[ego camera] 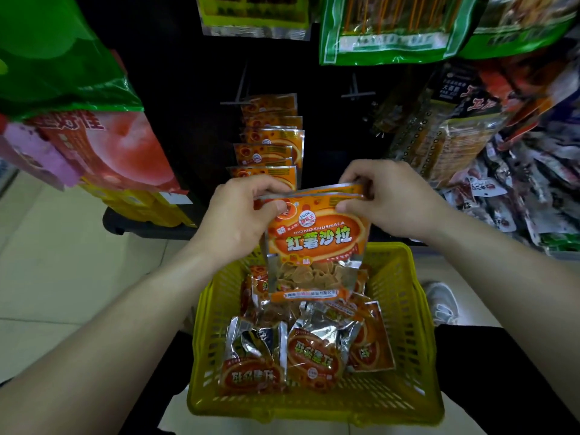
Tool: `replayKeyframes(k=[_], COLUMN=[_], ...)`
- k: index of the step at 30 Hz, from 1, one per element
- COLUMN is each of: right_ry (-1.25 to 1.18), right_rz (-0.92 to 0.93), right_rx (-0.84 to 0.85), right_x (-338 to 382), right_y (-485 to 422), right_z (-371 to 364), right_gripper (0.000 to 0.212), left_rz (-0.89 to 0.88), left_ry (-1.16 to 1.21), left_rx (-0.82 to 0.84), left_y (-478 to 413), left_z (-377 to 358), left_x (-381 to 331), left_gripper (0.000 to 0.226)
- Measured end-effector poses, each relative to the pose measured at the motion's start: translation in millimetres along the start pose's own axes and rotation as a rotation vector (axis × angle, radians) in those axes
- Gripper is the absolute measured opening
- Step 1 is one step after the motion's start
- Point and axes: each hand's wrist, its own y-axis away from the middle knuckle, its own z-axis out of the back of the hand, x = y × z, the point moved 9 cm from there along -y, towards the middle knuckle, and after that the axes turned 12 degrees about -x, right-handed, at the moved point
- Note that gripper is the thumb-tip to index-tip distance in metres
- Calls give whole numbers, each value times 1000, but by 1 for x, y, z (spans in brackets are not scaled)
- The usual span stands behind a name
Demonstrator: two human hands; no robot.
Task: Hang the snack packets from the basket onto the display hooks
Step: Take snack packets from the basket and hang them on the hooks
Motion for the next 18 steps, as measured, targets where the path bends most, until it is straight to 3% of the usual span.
replayKeyframes(k=[3,10,18], right_ry=[-26,-13,-14], right_rz=[36,18,12], right_rx=[14,-12,-4], right_x=[-1,-6,-8], right_y=[0,-1,0], right_z=[1,2,0], right_gripper=[4,17,16], left_rz=[32,67,59], left_ry=[23,82,33], left_rx=[1,-29,-19], left_y=[-2,-4,-3], left_z=[1,3,0], left_x=[4,4,8], left_gripper=[22,23,21])
